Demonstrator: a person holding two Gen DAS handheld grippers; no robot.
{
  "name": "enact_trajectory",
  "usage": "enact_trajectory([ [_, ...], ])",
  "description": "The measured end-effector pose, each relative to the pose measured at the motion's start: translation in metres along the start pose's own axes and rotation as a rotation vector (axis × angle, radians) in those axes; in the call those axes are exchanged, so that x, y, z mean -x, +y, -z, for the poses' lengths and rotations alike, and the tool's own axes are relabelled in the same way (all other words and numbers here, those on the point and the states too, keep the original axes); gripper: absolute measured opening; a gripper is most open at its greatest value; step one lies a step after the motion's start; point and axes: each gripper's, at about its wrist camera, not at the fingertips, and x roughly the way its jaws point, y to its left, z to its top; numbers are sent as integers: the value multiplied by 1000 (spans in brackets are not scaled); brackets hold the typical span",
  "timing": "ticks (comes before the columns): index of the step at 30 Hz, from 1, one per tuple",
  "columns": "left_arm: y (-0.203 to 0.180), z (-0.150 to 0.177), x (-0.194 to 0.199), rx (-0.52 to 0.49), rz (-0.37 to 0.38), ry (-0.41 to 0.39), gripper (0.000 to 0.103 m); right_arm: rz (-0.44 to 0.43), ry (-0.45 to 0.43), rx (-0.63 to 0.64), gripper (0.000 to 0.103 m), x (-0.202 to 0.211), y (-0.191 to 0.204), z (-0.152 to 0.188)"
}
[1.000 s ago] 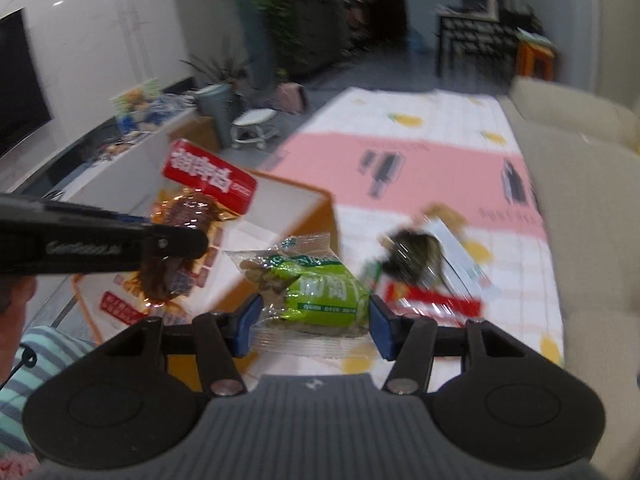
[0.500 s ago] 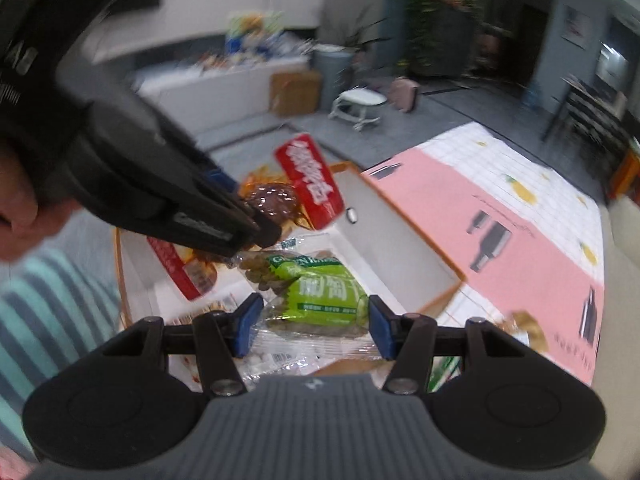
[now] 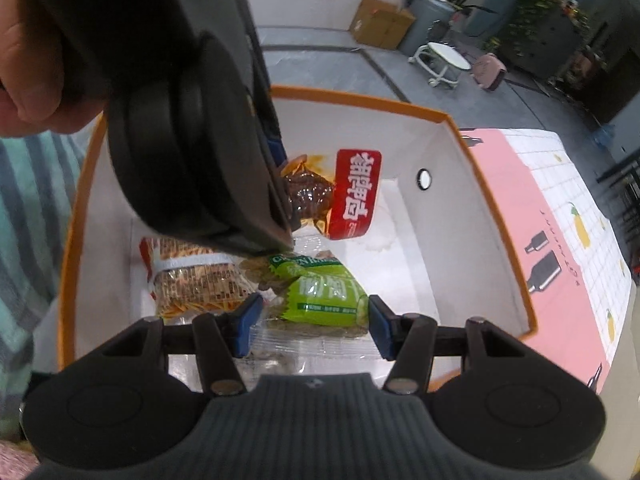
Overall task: Organize snacks
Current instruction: 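Carry both held packs over the orange box, then open both tools to drop the packs into the box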
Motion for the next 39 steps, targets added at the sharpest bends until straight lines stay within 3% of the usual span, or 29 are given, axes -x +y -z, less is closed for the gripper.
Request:
enact_trajectory([
  [10, 4, 1, -20, -7, -11, 51, 22, -5, 81, 61, 54, -27, -2, 2],
  [19, 0, 0, -22, -9, -49, 66, 23, -5, 92, 41, 56, -24, -4, 6],
  [21, -1, 0, -21, -13, -61, 66, 32, 3, 88, 32, 62, -21, -6, 6],
  [25, -6, 1, -11, -28, -89, 44, 49, 14, 77, 12, 64, -11, -5, 11],
  [27, -9, 2, -3, -45, -111, 26, 55, 20, 68, 5, 73, -4, -6, 12],
  [34, -22, 1, 34, -53, -175, -78, 61, 44, -9, -57, 83, 28, -16, 14],
  [39, -39, -1, 65, -20, -183, -196, 61, 93, -98, -154, 83, 65, -27, 28],
])
